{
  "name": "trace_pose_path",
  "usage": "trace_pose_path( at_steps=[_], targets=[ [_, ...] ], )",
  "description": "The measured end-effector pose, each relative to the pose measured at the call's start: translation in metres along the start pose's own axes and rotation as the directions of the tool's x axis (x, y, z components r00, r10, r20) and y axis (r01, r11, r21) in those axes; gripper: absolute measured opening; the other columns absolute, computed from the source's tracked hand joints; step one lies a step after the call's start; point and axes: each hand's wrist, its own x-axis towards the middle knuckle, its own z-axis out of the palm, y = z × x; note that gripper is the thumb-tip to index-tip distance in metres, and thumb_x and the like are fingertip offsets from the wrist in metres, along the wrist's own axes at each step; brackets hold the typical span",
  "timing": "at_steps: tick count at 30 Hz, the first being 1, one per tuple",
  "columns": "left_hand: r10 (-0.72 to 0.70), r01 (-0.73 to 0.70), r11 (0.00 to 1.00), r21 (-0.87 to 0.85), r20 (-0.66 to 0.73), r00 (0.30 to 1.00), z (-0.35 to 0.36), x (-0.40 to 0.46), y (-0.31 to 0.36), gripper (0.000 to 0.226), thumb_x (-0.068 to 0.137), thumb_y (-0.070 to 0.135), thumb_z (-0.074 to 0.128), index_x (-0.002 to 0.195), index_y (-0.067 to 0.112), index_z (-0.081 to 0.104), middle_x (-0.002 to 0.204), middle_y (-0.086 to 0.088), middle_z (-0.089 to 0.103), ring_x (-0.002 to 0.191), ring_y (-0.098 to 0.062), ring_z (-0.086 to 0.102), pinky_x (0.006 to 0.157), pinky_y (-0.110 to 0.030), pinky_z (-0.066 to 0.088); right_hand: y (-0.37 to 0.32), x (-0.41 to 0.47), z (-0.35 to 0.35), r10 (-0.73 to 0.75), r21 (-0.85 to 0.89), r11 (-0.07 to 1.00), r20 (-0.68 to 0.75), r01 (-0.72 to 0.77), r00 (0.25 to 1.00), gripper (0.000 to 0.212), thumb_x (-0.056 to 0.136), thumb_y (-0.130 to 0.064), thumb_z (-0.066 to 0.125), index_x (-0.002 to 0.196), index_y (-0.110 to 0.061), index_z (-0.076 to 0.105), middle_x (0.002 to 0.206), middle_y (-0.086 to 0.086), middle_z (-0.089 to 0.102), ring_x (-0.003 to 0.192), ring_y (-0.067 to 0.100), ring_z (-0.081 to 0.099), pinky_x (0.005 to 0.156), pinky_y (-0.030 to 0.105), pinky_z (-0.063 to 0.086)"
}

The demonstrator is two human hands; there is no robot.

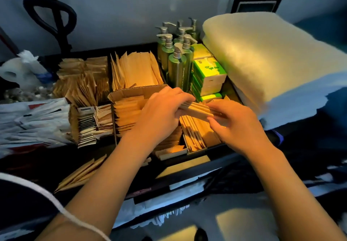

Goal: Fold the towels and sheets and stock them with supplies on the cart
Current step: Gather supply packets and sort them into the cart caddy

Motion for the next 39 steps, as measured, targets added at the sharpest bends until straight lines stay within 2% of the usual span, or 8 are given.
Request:
trace_pose_path(
  at_steps=[3, 8, 13, 20, 24, 26, 31, 39],
  targets=[
    [0.028, -0.029, 0.999, 0.014, 0.022, 0.999, 0.015, 0.020, 0.013, 0.046, 0.094, 0.015, 0.071, 0.136, 0.034, 0.060, 0.132, 0.010, 0.060, 0.127, -0.017, 0.046, 0.106, -0.045, 0.043, 0.018, -0.006, -0.004, 0.052, -0.018, 0.998, -0.046, -0.053, 0.998, 0.037, 0.092, -0.027, 0.071, 0.129, -0.029, 0.066, 0.114, -0.010, 0.071, 0.100, 0.011, 0.063, 0.076, 0.018, 0.044],
    [0.050, -0.052, 0.998, 0.042, 0.027, 0.998, 0.034, 0.034, 0.021, 0.047, 0.094, 0.015, 0.071, 0.136, 0.032, 0.060, 0.141, 0.007, 0.054, 0.135, -0.018, 0.042, 0.111, -0.046, 0.042, 0.032, -0.012, 0.003, 0.173, 0.020, 0.985, -0.070, -0.172, 0.982, 0.025, 0.091, -0.030, 0.072, 0.116, -0.030, 0.067, 0.097, -0.008, 0.071, 0.084, 0.015, 0.065, 0.067, 0.029, 0.052],
    [0.037, -0.040, 0.998, 0.052, 0.052, 0.998, 0.047, 0.038, 0.017, 0.049, 0.092, 0.011, 0.072, 0.135, 0.032, 0.061, 0.146, 0.005, 0.050, 0.142, -0.019, 0.038, 0.113, -0.045, 0.042, 0.027, -0.003, 0.023, 0.242, 0.020, 0.970, -0.079, -0.242, 0.967, 0.017, 0.090, -0.032, 0.070, 0.106, -0.026, 0.070, 0.085, -0.011, 0.065, 0.070, 0.010, 0.053, 0.055, 0.017, 0.032],
    [0.020, -0.024, 0.999, 0.029, 0.149, 0.989, 0.061, 0.030, 0.011, 0.048, 0.094, 0.013, 0.069, 0.137, 0.032, 0.059, 0.146, 0.007, 0.050, 0.137, -0.018, 0.043, 0.108, -0.040, 0.048, 0.020, 0.005, 0.050, 0.331, 0.039, 0.943, -0.022, -0.330, 0.943, 0.034, 0.092, -0.035, 0.073, 0.122, -0.022, 0.067, 0.104, -0.005, 0.071, 0.088, 0.015, 0.065, 0.070, 0.029, 0.052],
    [0.000, -0.014, 0.998, 0.062, 0.221, 0.975, 0.069, 0.025, 0.006, 0.047, 0.098, 0.019, 0.064, 0.142, 0.035, 0.056, 0.150, 0.009, 0.049, 0.139, -0.018, 0.044, 0.107, -0.042, 0.048, 0.018, 0.001, 0.062, 0.313, 0.088, 0.945, 0.034, -0.314, 0.949, 0.042, 0.088, -0.031, 0.079, 0.124, -0.027, 0.057, 0.100, -0.012, 0.061, 0.083, 0.007, 0.056, 0.063, 0.014, 0.039],
    [0.011, -0.035, 0.996, 0.087, 0.255, 0.967, 0.071, 0.023, 0.004, 0.043, 0.099, 0.023, 0.063, 0.139, 0.035, 0.059, 0.148, 0.010, 0.052, 0.136, -0.017, 0.048, 0.107, -0.042, 0.046, 0.020, -0.003, 0.065, 0.301, 0.094, 0.948, 0.056, -0.305, 0.952, 0.035, 0.089, -0.032, 0.077, 0.120, -0.027, 0.061, 0.102, -0.012, 0.060, 0.085, 0.005, 0.056, 0.064, 0.011, 0.038],
    [0.017, -0.041, 0.996, 0.083, 0.268, 0.963, 0.077, 0.021, 0.002, 0.038, 0.099, 0.026, 0.063, 0.135, 0.037, 0.063, 0.142, 0.013, 0.058, 0.132, -0.015, 0.052, 0.104, -0.041, 0.041, 0.024, -0.006, 0.065, 0.286, 0.086, 0.952, 0.079, -0.293, 0.955, 0.018, 0.097, -0.029, 0.068, 0.113, -0.023, 0.072, 0.102, -0.007, 0.066, 0.087, 0.007, 0.061, 0.077, 0.027, 0.058],
    [-0.001, -0.059, 0.982, 0.178, 0.320, 0.948, 0.085, 0.018, 0.000, 0.037, 0.104, 0.033, 0.049, 0.138, 0.042, 0.058, 0.147, 0.018, 0.054, 0.134, -0.014, 0.051, 0.110, -0.043, 0.031, 0.029, -0.004, 0.074, 0.292, 0.013, 0.955, 0.114, -0.295, 0.950, 0.021, 0.098, -0.024, 0.067, 0.117, -0.023, 0.076, 0.112, -0.005, 0.073, 0.100, 0.014, 0.066, 0.082, 0.025, 0.049]
  ],
)
